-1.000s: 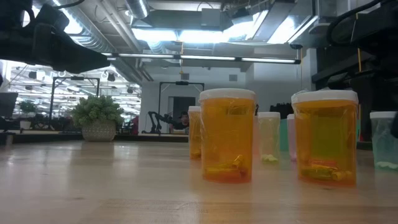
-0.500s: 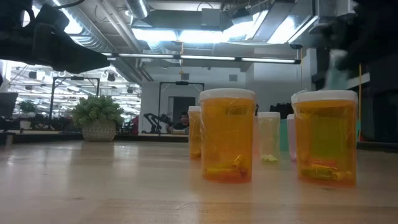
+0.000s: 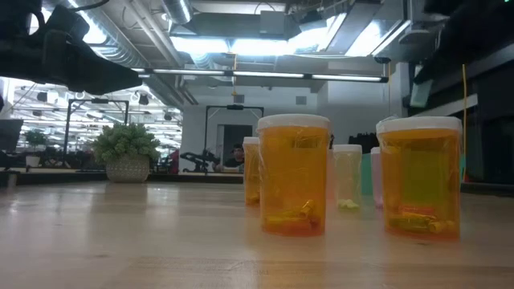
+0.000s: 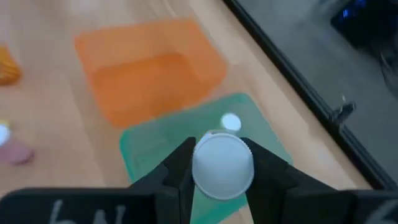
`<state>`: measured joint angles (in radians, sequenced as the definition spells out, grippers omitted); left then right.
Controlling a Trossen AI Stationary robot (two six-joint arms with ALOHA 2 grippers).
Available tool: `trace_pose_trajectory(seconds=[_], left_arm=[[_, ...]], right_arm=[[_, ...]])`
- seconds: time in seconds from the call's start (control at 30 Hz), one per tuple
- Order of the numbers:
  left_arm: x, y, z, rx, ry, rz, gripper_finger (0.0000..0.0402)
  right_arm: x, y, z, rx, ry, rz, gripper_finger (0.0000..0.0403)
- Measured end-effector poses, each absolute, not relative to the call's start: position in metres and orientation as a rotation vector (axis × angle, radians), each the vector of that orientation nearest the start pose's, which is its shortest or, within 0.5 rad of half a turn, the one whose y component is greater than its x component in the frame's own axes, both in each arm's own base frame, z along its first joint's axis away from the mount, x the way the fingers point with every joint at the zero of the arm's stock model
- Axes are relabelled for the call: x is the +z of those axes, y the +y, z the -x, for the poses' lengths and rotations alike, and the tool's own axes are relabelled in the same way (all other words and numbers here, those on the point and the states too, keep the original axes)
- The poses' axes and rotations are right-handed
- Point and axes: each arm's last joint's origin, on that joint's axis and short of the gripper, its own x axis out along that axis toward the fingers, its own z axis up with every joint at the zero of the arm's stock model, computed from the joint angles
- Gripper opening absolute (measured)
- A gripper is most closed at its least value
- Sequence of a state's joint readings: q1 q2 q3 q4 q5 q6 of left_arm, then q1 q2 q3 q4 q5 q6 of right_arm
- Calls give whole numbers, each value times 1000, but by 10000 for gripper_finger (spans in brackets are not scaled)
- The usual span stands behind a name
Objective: Pick and place medicine bottles into bin by pill shape (circle, oval)
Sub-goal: Put the top small green pill bottle into the green bin
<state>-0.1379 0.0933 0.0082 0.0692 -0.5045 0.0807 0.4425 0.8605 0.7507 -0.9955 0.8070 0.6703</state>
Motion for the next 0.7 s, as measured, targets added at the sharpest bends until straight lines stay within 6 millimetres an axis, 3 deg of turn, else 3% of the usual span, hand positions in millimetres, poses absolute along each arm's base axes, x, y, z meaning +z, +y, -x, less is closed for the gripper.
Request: trace_pose_trajectory(seconds=[0.37, 0.7], left_arm=[[166, 0, -100, 366, 30, -85, 257], [166, 0, -100, 366, 30, -85, 257]], right_arm=[[213, 4, -145, -712, 833, -104, 111], [186, -32, -158, -611, 841, -159, 112]])
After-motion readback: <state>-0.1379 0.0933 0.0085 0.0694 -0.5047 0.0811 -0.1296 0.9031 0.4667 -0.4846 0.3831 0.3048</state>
